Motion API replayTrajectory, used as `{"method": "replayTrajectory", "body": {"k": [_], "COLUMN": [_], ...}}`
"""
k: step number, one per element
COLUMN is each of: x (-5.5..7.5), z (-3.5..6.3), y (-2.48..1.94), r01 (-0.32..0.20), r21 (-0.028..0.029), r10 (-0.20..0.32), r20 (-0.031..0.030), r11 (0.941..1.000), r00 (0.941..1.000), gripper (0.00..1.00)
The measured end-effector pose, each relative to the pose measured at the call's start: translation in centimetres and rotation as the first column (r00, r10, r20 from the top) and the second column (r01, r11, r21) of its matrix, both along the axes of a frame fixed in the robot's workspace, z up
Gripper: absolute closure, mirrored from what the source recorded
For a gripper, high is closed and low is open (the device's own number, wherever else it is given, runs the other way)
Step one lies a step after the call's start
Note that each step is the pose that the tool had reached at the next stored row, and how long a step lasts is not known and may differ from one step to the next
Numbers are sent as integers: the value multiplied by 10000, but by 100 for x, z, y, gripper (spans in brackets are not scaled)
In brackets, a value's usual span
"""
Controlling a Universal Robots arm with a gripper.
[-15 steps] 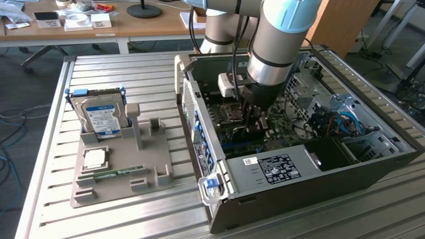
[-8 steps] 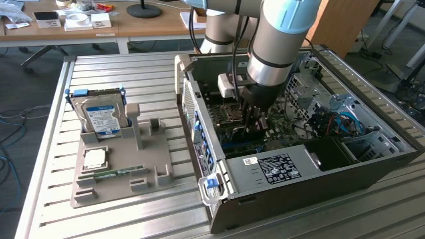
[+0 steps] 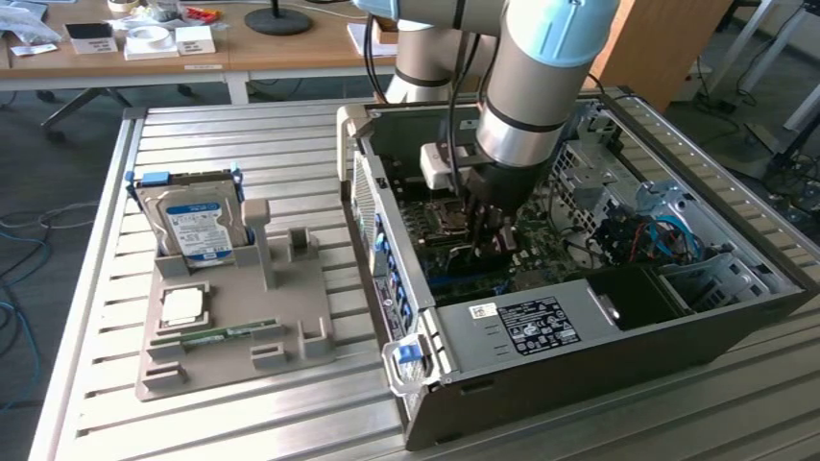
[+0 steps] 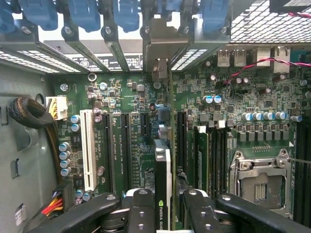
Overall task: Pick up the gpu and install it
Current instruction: 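Insert the gpu into the slot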
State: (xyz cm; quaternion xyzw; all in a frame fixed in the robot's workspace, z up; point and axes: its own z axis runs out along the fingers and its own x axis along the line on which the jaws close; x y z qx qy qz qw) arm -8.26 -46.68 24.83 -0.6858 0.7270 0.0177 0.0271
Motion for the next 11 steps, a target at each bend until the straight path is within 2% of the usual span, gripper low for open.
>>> {"method": "replayTrajectory", "body": {"k": [11], "x": [-20], "z": [-4], "y": [-8], "r01": [0], "r21": [40], "r10": [0], "r20": [2], "r11": [10000], "r00": [10000], "gripper": [73]}}
